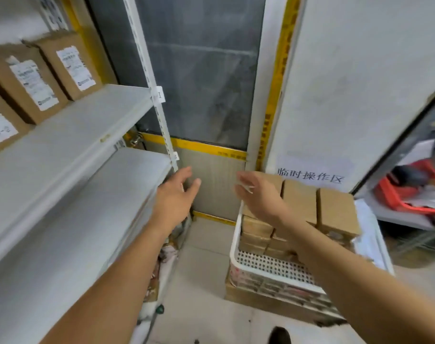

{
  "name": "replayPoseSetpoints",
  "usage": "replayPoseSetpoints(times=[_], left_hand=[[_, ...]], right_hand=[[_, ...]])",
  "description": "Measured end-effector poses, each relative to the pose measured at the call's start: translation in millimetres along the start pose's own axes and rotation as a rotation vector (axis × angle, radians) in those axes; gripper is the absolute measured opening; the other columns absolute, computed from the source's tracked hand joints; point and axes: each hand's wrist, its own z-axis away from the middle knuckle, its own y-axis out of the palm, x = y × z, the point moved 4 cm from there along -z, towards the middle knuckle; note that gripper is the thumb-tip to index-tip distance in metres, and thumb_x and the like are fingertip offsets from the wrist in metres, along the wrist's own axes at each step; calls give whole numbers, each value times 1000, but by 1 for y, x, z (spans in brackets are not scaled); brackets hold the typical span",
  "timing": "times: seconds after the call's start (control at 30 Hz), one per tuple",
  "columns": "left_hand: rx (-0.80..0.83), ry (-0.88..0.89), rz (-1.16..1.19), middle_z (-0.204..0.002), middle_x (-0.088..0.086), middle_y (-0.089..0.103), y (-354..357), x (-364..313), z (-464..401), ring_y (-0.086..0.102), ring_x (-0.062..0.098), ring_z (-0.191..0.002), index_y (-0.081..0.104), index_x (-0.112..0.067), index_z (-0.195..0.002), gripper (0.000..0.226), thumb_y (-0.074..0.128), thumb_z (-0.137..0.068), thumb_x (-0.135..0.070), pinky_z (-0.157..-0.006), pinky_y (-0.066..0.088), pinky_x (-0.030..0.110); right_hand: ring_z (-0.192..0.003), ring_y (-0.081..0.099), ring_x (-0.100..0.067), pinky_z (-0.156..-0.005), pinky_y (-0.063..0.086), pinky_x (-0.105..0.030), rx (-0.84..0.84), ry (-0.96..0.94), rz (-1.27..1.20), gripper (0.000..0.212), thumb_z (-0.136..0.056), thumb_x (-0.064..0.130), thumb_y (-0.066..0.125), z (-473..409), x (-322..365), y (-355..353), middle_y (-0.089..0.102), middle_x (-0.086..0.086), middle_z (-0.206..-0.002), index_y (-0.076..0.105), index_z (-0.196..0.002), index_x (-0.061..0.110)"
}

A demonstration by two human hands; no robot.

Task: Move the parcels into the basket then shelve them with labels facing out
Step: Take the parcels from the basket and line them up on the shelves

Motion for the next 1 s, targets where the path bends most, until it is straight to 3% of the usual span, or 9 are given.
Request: replayPoseSetpoints(times=[0.1, 0.4, 0.53, 0.7, 1.0], left_hand=[[102, 25, 14, -148, -12, 61, 64, -29, -10, 56, 12, -136, 54, -32, -151, 52, 64, -102, -46, -117, 45, 40], [377, 22, -38, -155, -5, 55, 262, -96, -13, 52, 17, -140, 48, -28, -156, 57, 62, -104, -47, -114, 42, 34], [501, 36, -64, -157, -2, 53, 335, -114, -5, 51, 18, -143, 45, -26, -158, 60, 62, -104, -46, -115, 43, 34], [644, 39, -99, -162, 0, 47, 410, -126, -12, 46, 21, -146, 39, -28, -161, 64, 59, -105, -48, -120, 41, 44], [809, -5, -58, -171, 1, 29, 519, -124, -33, 32, 25, -155, 21, -25, -167, 76, 60, -105, -45, -125, 32, 46]], right_hand=[[-133, 58, -17, -111, 49, -39, -23, 85, -22, 47, -107, 39, 59, 11, -54, -37, 62, 2, -145, 53, -151, 24], [-133, 58, -18, -106, 47, -33, -96, 323, -59, 45, -106, 36, 60, 36, -227, -133, 64, -2, -142, 54, -149, 23], [-132, 59, -22, -108, 48, -37, -138, 439, -57, 46, -106, 31, 62, 52, -288, -156, 65, -7, -141, 55, -148, 18], [-133, 58, -21, -110, 48, -39, -175, 546, -66, 51, -104, 37, 63, 56, -344, -170, 62, -3, -145, 52, -151, 22], [-142, 51, -23, -111, 44, -36, -230, 710, -60, 57, -104, 38, 63, 41, -414, -181, 54, -4, -156, 46, -156, 21]])
